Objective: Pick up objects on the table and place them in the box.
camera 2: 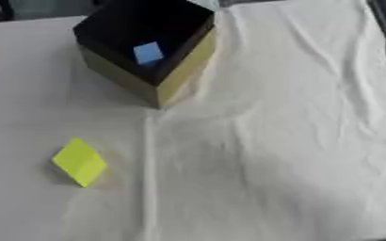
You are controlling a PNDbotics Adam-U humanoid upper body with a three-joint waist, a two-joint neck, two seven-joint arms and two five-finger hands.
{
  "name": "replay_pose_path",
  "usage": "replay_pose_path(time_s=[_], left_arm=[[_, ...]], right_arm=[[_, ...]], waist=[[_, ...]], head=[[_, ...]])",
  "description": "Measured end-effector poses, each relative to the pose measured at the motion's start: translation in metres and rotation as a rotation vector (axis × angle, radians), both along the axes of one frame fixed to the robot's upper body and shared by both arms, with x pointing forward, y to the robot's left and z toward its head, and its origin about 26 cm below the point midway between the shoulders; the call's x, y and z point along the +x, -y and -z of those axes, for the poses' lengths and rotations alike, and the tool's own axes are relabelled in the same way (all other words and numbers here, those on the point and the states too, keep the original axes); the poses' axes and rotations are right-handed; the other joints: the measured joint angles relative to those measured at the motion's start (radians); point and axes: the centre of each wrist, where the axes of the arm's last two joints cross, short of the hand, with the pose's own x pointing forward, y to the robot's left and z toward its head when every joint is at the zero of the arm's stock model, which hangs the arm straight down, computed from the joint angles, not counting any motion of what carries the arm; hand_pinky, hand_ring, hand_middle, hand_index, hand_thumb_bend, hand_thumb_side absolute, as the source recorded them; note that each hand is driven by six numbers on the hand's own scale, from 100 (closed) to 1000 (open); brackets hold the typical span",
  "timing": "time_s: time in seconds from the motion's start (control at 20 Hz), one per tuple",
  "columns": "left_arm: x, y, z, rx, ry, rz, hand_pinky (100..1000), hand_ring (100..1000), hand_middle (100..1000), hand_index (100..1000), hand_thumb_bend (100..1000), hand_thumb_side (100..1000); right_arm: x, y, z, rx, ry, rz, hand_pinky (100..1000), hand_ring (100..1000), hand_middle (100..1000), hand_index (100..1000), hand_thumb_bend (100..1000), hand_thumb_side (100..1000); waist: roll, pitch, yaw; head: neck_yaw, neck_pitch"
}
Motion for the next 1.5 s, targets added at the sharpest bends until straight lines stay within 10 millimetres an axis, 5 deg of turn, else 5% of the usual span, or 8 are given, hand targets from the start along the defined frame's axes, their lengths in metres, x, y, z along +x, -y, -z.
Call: replay_pose_path(time_s=[0.45, 0.75, 1.1, 1.5], left_arm=[[0.0, 0.009, 0.004, 0.403, -0.08, 0.015, 773, 825, 806, 858, 488, 755], [0.001, 0.016, 0.012, 0.57, -0.073, 0.026, 793, 843, 826, 872, 555, 698], [0.001, 0.026, 0.023, 0.701, -0.079, 0.014, 796, 846, 831, 869, 577, 585], [0.002, 0.046, 0.024, 0.733, -0.115, -0.02, 787, 843, 832, 865, 451, 520]], right_arm=[[-0.001, 0.024, 0.023, 0.109, 0.008, -0.044, 831, 868, 746, 814, 100, 556], [0.0, 0.034, 0.032, 0.156, 0.017, -0.073, 832, 865, 744, 812, 100, 563], [0.001, 0.038, 0.039, 0.19, 0.008, -0.096, 833, 864, 742, 810, 100, 582], [0.002, 0.041, 0.045, 0.211, -0.003, -0.112, 833, 862, 741, 805, 100, 598]], waist=[[0.003, 0.0, -0.011], [0.007, 0.0, -0.014], [0.007, 0.001, -0.014], [0.003, 0.008, -0.014]], head=[[0.015, 0.005], [0.055, 0.005], [0.093, 0.004], [0.098, 0.0]])
